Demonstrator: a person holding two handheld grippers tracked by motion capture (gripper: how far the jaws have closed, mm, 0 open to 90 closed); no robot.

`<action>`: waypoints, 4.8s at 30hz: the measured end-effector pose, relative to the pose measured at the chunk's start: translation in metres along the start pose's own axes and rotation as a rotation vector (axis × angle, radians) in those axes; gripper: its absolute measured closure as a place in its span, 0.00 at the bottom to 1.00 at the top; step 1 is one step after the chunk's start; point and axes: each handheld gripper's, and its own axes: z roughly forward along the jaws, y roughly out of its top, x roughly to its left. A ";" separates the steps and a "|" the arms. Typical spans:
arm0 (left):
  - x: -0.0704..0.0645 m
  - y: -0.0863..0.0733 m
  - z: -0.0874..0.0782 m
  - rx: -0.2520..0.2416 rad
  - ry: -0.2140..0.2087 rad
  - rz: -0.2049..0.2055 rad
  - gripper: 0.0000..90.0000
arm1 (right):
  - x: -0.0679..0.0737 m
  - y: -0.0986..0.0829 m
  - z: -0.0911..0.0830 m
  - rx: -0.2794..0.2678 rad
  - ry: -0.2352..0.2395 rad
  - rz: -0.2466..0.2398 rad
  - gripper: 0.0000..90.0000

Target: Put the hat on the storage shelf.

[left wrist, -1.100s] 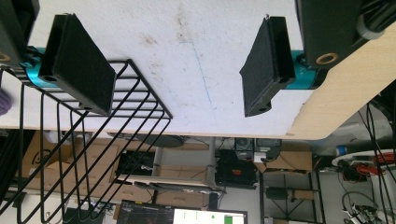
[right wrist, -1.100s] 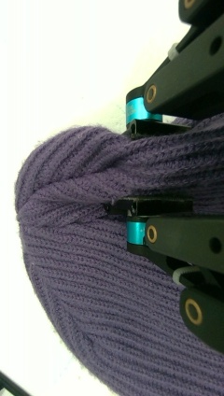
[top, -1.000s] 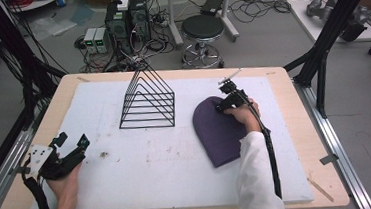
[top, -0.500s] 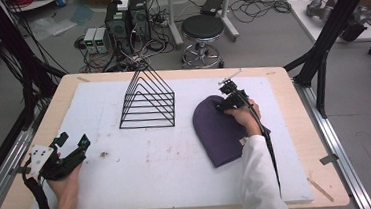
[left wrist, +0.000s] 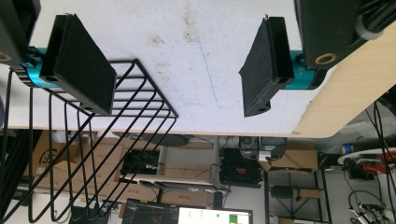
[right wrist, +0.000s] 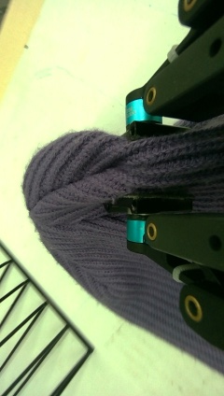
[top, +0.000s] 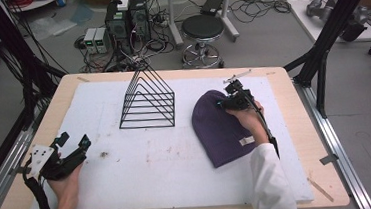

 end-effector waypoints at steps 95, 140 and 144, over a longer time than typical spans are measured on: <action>-0.066 0.061 0.025 -0.072 -0.415 -0.070 0.23 | 0.144 0.034 -0.140 -0.958 0.091 -0.090 0.79; -0.087 0.057 0.045 0.016 -0.760 -0.153 0.88 | 0.211 0.060 -0.098 -0.926 0.283 -0.134 0.78; -0.084 0.058 0.043 0.006 -0.775 -0.123 0.91 | 0.204 0.058 -0.100 -0.918 0.273 -0.123 0.78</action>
